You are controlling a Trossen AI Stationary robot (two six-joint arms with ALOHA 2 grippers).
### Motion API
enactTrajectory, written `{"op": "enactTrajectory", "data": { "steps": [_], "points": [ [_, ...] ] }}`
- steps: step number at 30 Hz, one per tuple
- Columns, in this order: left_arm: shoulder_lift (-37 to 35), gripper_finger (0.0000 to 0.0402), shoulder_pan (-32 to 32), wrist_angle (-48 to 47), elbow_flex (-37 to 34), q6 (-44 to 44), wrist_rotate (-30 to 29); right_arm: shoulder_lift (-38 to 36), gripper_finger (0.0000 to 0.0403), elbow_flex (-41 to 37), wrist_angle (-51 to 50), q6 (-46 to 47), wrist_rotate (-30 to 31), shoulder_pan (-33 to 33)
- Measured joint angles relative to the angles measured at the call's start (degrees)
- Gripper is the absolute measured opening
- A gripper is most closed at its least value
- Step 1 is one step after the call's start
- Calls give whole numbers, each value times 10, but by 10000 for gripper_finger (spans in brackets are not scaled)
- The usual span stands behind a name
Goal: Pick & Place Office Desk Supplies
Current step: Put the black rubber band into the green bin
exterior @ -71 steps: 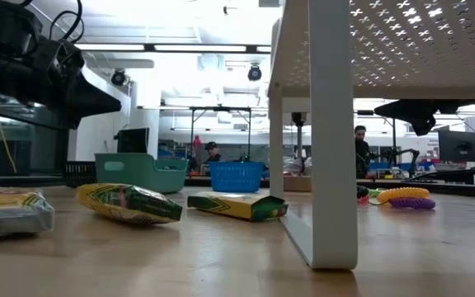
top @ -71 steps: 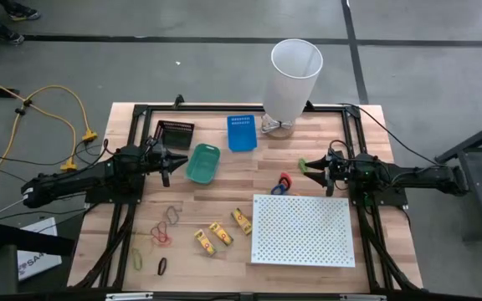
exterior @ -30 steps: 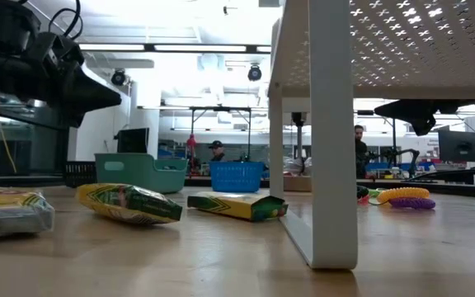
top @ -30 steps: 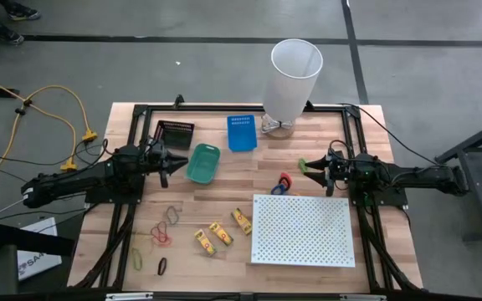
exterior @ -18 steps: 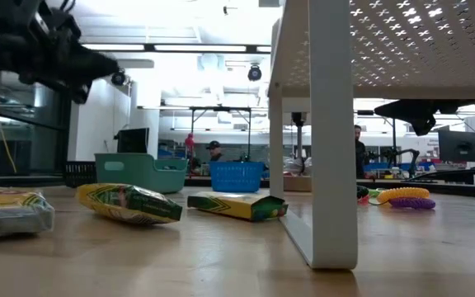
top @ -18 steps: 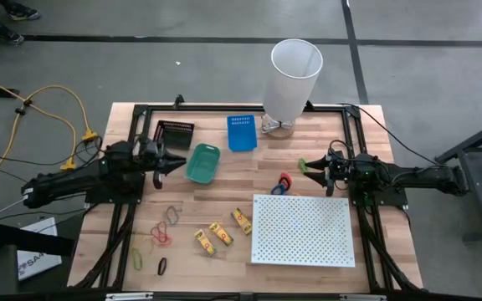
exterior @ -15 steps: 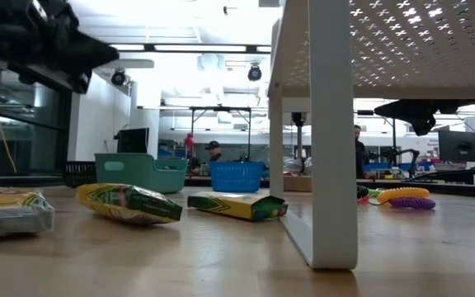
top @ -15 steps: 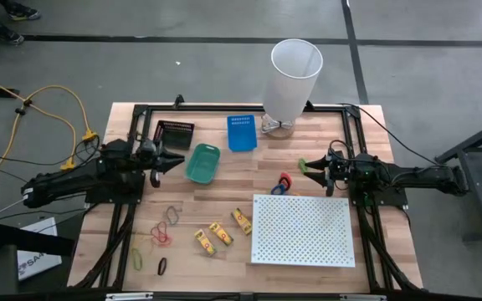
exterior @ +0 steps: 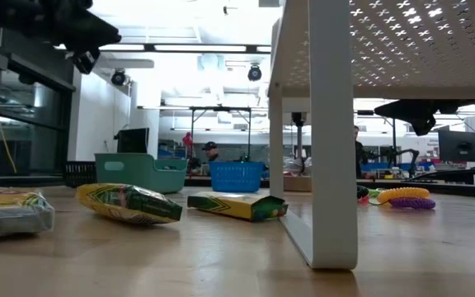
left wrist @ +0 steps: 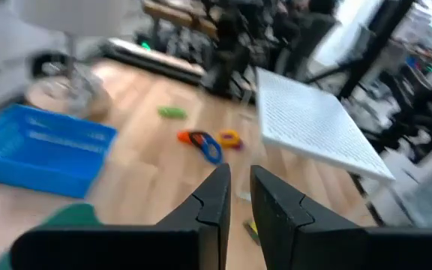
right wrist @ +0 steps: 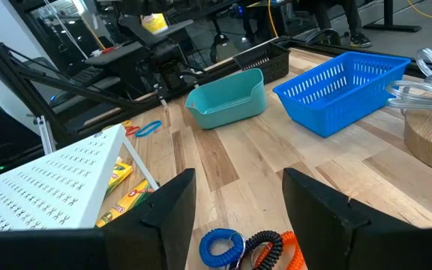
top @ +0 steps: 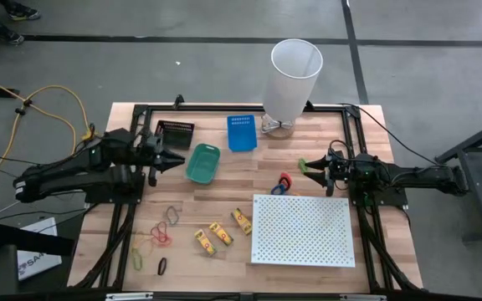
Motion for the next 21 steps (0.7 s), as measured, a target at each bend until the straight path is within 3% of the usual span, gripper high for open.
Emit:
{"op": "enactTrajectory", "data": {
  "steps": [6,9,21],
  "points": [
    [58,50,-27,1,25,35,105,0,188,0,0,0,0,0],
    [71,50,-64,2,27,58,115,0,188,0,0,0,0,0],
    [79,50,-253,1,27,56,-26,0,188,0,0,0,0,0]
  ]
}}
